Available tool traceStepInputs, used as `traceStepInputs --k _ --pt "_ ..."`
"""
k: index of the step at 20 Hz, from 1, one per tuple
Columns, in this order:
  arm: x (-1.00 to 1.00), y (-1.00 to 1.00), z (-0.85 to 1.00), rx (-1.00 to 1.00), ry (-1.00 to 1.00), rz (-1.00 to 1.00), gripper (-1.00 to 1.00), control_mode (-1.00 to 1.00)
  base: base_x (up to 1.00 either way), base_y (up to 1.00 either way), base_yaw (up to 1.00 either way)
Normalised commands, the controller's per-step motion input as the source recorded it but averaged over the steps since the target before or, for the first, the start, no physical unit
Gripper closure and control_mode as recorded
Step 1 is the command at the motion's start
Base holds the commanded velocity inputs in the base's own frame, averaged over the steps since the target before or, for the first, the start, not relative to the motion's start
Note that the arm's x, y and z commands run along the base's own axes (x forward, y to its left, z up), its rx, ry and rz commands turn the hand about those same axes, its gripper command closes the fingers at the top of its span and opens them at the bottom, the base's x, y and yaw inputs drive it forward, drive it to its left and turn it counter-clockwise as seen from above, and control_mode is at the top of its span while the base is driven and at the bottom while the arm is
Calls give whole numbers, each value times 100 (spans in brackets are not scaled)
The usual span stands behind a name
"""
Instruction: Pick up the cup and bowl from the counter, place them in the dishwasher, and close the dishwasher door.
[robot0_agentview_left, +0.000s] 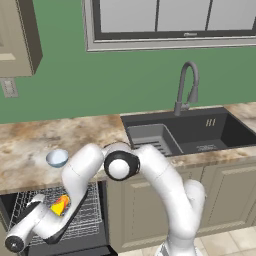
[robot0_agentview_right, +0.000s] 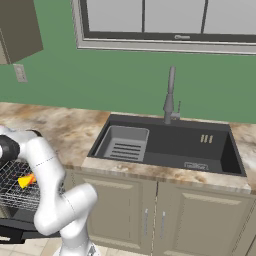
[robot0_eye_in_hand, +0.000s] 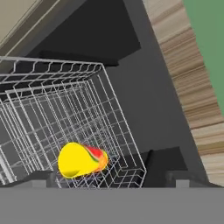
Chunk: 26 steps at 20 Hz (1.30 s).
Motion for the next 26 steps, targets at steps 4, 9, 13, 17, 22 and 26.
traceStepInputs --k 4,9,13,17,22,26 --pt "-35 -69 60 0 -11 0 -100 -100 0 0 0" --pt "-19 -63 74 0 -9 0 -100 -100 0 0 0" --pt "0 -30 71 0 -4 0 -100 -100 0 0 0" --pt "6 -10 48 0 0 0 -100 -100 0 0 0" --pt "8 -8 28 8 4 0 -100 -100 0 0 0" --pt "17 -10 6 7 13 0 -100 -100 0 0 0"
